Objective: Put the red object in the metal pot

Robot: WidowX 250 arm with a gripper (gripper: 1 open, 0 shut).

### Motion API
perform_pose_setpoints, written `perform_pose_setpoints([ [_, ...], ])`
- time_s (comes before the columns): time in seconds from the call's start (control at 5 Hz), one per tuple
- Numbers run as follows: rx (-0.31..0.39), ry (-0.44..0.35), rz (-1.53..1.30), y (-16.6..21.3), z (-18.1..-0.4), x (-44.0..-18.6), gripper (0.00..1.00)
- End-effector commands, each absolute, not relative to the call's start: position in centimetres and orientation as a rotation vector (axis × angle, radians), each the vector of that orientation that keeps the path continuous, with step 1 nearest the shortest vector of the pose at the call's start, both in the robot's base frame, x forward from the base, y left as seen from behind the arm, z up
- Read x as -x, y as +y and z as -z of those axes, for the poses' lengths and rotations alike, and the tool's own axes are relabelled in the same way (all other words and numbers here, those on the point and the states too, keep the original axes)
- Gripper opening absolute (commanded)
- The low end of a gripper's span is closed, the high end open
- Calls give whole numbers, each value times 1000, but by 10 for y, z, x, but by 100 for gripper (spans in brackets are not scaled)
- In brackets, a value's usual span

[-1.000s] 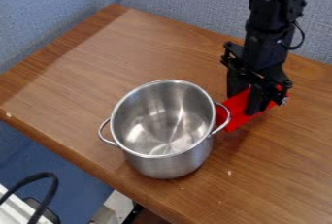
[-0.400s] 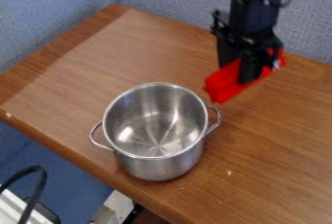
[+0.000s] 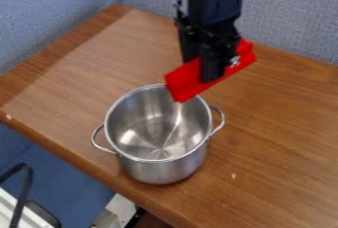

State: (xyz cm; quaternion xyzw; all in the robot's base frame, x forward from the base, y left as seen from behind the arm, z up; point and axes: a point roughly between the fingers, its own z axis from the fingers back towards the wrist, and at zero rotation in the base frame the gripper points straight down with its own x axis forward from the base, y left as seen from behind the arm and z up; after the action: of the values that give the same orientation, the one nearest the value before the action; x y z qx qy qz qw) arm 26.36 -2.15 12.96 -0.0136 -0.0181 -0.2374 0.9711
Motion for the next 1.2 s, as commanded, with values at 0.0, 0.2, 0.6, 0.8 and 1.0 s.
perform_pose_setpoints([
  [0.0,3,-61,521,-15,-133,-244,0],
  [0.2,-16,-41,556,-7,-121,-228,0],
  [0.6,-41,10,561,9,-92,-207,0],
  [0.8,-56,31,531,17,-75,-204,0],
  [1.0,-58,48,523,20,-56,-204,0],
])
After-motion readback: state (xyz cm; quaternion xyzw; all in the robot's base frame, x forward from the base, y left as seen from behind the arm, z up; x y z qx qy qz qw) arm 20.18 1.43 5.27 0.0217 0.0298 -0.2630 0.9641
